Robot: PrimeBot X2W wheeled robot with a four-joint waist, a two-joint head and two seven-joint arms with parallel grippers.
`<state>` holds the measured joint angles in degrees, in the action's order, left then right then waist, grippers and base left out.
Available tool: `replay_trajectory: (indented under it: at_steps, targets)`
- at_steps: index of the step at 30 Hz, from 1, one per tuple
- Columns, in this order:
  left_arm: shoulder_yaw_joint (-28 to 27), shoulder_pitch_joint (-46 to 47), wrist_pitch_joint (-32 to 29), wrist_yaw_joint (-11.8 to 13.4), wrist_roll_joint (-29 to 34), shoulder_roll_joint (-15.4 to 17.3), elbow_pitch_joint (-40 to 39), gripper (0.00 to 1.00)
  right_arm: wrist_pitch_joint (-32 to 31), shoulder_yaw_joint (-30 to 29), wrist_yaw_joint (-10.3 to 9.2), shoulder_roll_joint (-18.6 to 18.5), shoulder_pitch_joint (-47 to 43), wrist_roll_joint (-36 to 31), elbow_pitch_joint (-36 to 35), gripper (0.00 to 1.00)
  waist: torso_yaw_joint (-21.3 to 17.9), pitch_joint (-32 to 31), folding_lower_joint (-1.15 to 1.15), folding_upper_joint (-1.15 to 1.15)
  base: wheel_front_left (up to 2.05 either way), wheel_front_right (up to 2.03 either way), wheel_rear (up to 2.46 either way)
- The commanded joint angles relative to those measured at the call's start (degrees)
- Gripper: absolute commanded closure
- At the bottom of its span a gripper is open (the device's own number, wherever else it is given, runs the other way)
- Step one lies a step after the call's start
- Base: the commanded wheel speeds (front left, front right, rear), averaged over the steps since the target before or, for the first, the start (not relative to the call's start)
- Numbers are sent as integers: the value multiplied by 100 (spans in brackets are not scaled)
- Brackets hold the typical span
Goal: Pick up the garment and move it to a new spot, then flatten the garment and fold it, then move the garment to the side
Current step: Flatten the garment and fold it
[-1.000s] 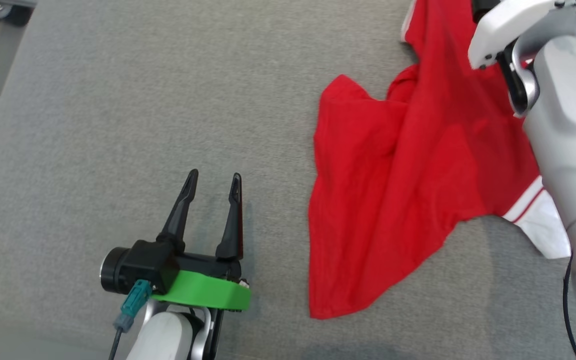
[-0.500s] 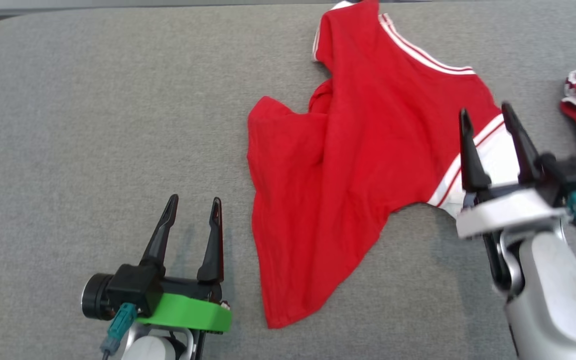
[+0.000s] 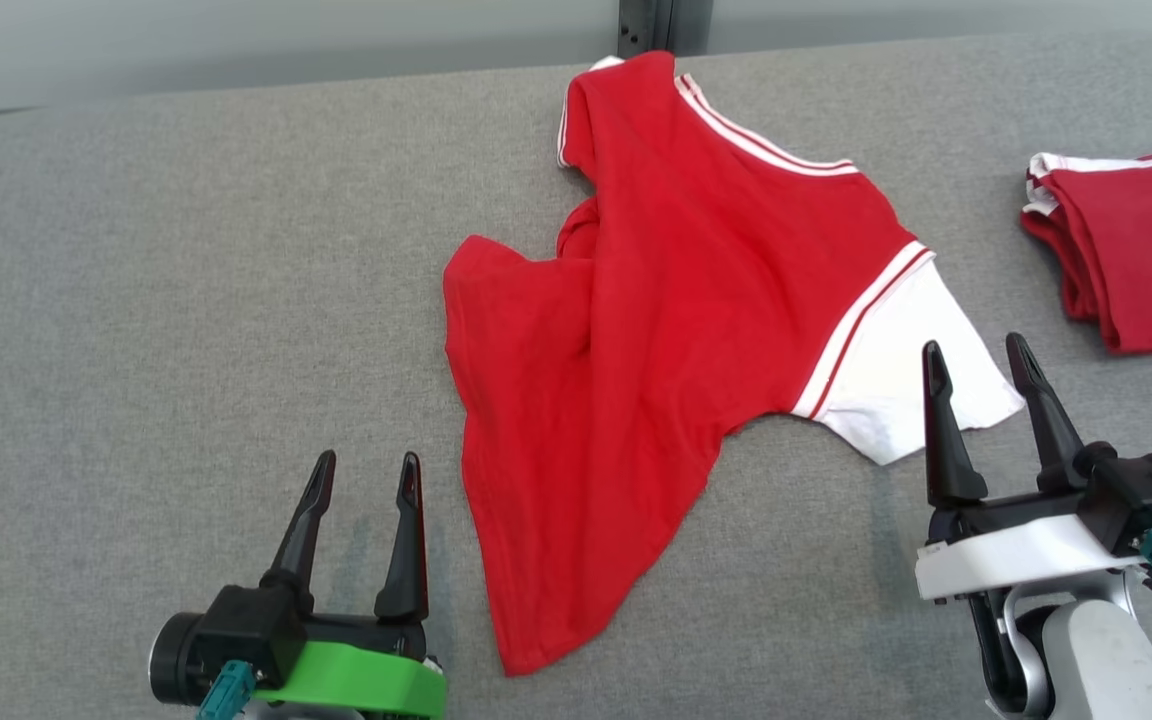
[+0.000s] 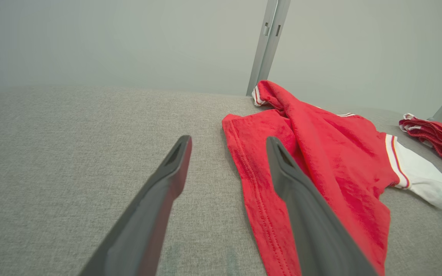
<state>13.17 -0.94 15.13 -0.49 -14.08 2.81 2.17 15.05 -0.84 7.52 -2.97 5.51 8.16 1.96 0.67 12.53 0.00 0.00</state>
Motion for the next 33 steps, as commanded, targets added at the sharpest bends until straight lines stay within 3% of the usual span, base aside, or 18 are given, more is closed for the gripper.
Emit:
replay_trajectory:
  at_steps: [1,22,29,33]
  targets:
    - [-10,-104,-1,13,-42,17,22,0,16,8,-6,5,-113,75,30,0,-54,-171,0,0,0,0,0]
    - [-73,-389,-1,34,-127,17,140,0,17,132,-6,5,-297,104,316,0,44,-826,0,0,0,0,0]
    - [87,-445,-6,-81,-178,16,451,0,17,150,-6,5,-244,74,316,0,38,-816,0,0,0,0,0]
    - [316,-460,-385,-221,-374,17,818,0,17,110,-6,4,-218,39,298,0,21,-787,0,0,0,0,0]
